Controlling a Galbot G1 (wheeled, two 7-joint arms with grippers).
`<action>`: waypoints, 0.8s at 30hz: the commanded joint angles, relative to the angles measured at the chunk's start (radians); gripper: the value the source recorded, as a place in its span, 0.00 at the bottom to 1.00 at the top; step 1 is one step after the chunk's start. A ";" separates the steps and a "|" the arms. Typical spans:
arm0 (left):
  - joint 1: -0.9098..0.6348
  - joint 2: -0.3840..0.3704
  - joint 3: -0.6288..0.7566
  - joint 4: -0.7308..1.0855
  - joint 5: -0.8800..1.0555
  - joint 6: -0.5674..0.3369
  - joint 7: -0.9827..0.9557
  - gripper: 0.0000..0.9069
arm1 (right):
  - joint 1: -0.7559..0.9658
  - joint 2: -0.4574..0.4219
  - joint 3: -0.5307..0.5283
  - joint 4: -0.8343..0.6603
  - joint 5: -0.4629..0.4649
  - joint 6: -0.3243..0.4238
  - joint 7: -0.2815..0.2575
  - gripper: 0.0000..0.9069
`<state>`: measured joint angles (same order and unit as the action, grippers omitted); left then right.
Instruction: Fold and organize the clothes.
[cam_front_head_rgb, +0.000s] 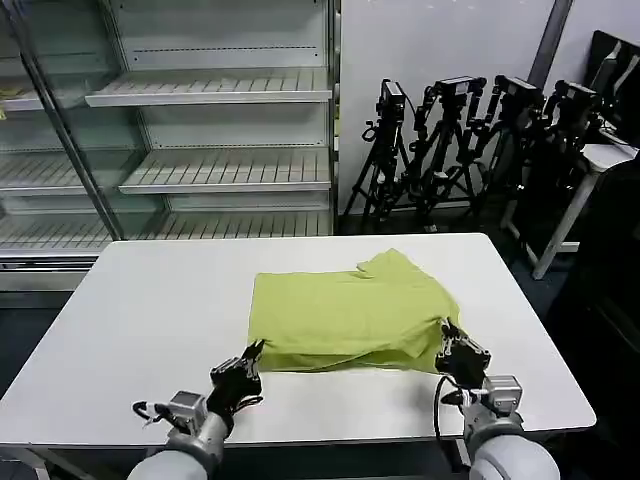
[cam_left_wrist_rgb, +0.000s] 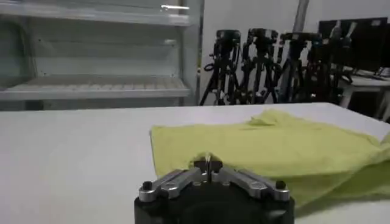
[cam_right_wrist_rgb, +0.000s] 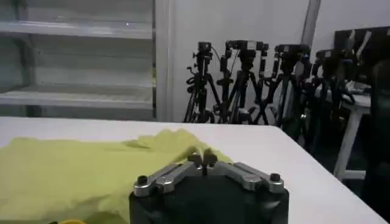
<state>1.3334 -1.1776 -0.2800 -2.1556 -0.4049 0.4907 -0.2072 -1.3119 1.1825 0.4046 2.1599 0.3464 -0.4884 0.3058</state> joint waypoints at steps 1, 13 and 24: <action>-0.133 0.003 0.028 0.105 -0.007 0.004 0.000 0.04 | 0.055 -0.012 -0.004 -0.052 0.010 -0.003 0.002 0.00; -0.220 0.030 0.027 0.199 -0.014 0.006 -0.004 0.17 | 0.099 0.012 -0.064 -0.120 -0.016 -0.010 -0.004 0.00; -0.184 0.008 0.032 0.195 0.028 0.002 -0.001 1.00 | 0.076 0.054 -0.082 -0.137 -0.071 -0.045 -0.032 1.00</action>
<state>1.1645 -1.1712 -0.2517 -1.9835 -0.3907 0.4882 -0.2095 -1.2498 1.2319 0.3375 2.0467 0.2888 -0.5148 0.2774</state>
